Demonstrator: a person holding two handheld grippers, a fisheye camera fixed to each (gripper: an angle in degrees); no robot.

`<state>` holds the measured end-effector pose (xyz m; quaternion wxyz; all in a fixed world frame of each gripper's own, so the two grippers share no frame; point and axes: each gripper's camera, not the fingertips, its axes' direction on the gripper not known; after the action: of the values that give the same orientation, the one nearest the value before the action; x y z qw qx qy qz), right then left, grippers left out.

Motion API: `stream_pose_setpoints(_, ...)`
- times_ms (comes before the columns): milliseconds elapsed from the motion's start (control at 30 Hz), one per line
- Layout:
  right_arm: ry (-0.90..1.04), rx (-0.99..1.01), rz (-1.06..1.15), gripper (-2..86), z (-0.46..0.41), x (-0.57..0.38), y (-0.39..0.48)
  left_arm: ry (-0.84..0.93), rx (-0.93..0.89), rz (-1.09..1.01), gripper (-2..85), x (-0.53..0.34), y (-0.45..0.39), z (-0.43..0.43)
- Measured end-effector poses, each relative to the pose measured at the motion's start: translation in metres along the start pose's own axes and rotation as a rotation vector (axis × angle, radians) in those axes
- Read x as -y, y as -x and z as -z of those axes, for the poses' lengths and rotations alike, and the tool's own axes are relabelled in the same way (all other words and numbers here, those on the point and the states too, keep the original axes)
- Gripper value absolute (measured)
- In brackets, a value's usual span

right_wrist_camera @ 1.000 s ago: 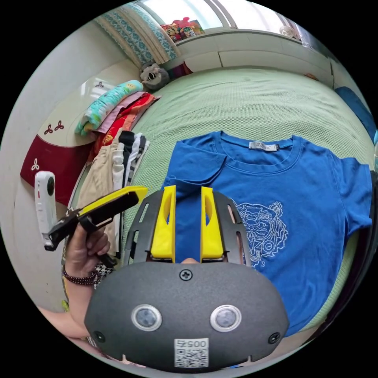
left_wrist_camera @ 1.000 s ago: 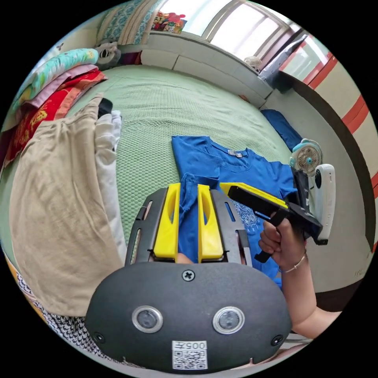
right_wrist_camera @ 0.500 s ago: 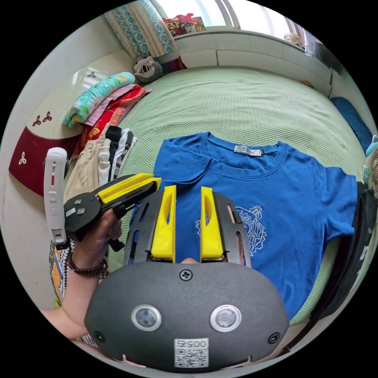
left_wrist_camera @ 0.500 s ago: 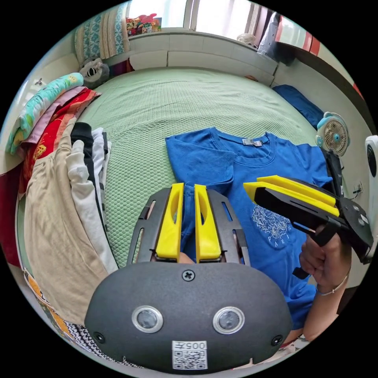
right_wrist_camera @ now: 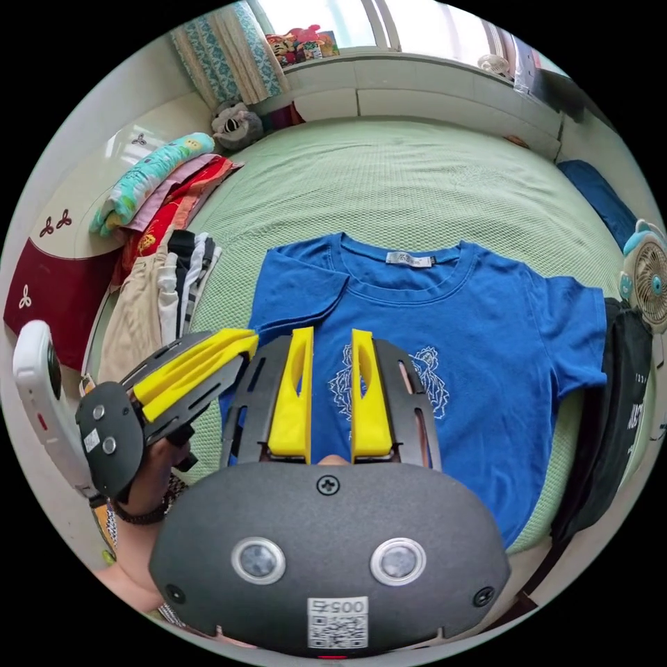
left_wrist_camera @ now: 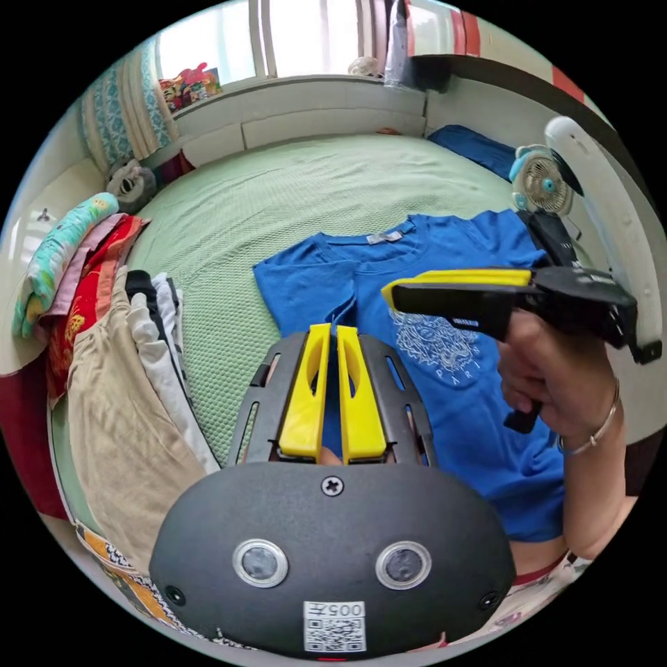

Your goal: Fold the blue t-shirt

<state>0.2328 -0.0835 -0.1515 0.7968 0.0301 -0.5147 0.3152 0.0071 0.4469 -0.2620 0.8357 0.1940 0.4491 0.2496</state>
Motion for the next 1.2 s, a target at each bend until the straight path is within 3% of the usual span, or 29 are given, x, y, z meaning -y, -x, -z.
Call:
stream_pose_setpoints(167,0.014,-0.003,-0.024,8.5,-0.002,-0.002,-0.004,0.035,-0.083,-0.044,5.8,-0.008,-0.007,0.000)
stream_pose_setpoints(300,0.020,-0.002,-0.028,8.6,-0.005,-0.003,-0.002,-0.011,-0.079,0.077,7.9,-0.013,0.023,-0.001)
stream_pose_setpoints(433,0.038,0.008,-0.019,8.7,-0.012,-0.002,0.004,0.085,-0.044,0.184,10.3,-0.001,0.057,-0.041)
stream_pose_setpoints(567,0.059,-0.002,-0.004,8.6,-0.020,-0.004,0.014,0.156,-0.071,0.182,9.8,0.001,0.062,-0.068)
stream_pose_setpoints(700,0.074,0.017,0.015,8.6,-0.029,-0.007,0.023,0.171,-0.024,0.170,4.1,0.004,0.061,-0.068)
stream_pose_setpoints(1000,0.100,-0.103,0.102,8.5,-0.044,-0.016,0.058,0.173,0.062,0.258,3.3,-0.006,0.094,-0.066)
stream_pose_setpoints(1200,0.123,-0.050,0.067,8.9,-0.048,-0.019,0.057,0.176,-0.047,0.323,6.6,-0.011,0.102,-0.067)
